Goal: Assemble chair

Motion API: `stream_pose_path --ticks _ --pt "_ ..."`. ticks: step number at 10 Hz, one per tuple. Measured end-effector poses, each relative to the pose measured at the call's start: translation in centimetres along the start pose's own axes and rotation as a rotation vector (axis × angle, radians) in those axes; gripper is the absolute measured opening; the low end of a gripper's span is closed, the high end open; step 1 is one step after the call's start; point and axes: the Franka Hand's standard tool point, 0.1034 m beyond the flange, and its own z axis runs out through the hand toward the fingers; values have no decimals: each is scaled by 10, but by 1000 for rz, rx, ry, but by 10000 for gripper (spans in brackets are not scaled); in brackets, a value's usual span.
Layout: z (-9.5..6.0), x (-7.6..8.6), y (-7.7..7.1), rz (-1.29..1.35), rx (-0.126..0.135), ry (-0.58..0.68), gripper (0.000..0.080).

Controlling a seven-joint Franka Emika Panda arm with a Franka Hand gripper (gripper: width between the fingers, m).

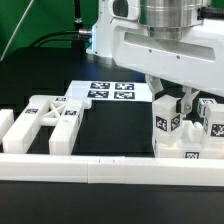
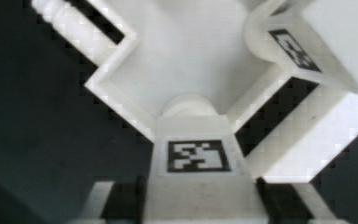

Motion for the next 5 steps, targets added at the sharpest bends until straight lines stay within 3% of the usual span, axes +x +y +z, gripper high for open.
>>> stream_pose_path --ticks 1,5 --pt "0 0 0 44 2 -1 287" --pt "1 -4 -1 441 52 24 287"
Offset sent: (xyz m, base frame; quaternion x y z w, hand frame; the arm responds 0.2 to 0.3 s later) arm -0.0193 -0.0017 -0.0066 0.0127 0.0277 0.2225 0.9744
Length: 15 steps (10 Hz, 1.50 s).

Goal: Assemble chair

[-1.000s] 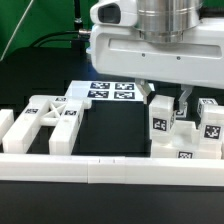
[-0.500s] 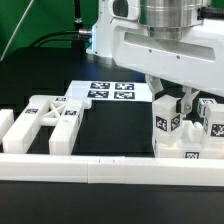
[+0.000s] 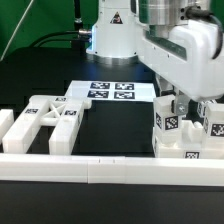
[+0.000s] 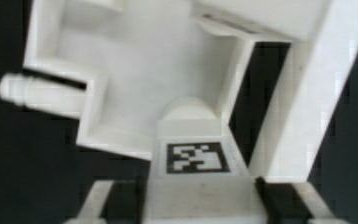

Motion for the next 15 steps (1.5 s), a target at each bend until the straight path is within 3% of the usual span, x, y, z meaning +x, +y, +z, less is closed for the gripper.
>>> stream_pose_path --ticks 3,6,7,8,9,14,15 --pt "1 -6 -4 215 33 5 287" --pt "2 -7 -4 245 37 -1 287" --pt "3 -7 -4 203 36 0 469" --pt "4 -6 -4 178 35 1 588" --pt "4 -6 -4 105 34 2 630" --pt "4 -6 -4 -256 33 8 649" --pt "4 -3 -2 -420 3 11 649"
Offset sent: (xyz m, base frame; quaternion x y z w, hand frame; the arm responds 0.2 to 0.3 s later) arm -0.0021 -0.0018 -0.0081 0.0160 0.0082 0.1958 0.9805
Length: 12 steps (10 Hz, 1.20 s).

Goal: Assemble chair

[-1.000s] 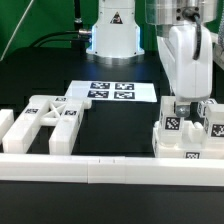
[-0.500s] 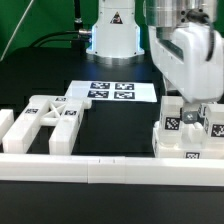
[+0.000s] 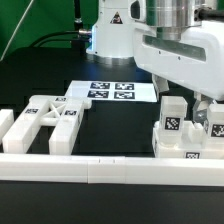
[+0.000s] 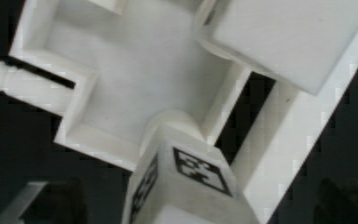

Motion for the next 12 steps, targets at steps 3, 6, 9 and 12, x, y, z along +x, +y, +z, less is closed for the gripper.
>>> stream_pose_path --ticks 3,6,9,12 --pt "0 4 -5 -286 -17 12 649" --pt "0 5 -5 -465 -19 10 649" --pt "-3 6 -6 -785 -63 39 649" --pt "-3 10 -5 -1016 -70 44 649"
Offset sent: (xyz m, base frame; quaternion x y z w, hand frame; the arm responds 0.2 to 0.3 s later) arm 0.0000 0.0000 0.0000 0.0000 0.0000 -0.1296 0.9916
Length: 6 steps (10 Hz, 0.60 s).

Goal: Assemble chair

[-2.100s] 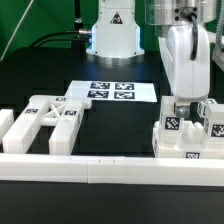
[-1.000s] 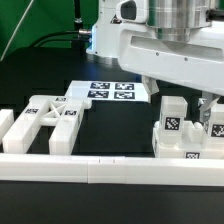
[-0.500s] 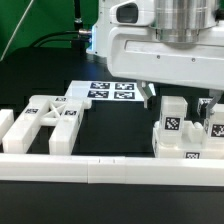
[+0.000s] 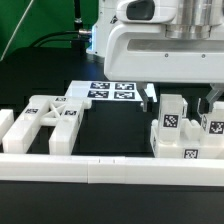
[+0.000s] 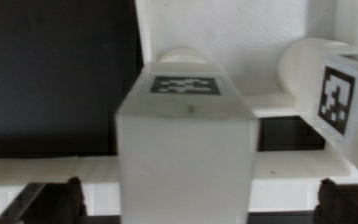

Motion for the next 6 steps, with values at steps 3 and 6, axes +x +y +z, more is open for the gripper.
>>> stream_pose_path --ticks 3,6 --pt "0 1 7 22 5 -6 388" --pt "0 2 9 27 4 7 284"
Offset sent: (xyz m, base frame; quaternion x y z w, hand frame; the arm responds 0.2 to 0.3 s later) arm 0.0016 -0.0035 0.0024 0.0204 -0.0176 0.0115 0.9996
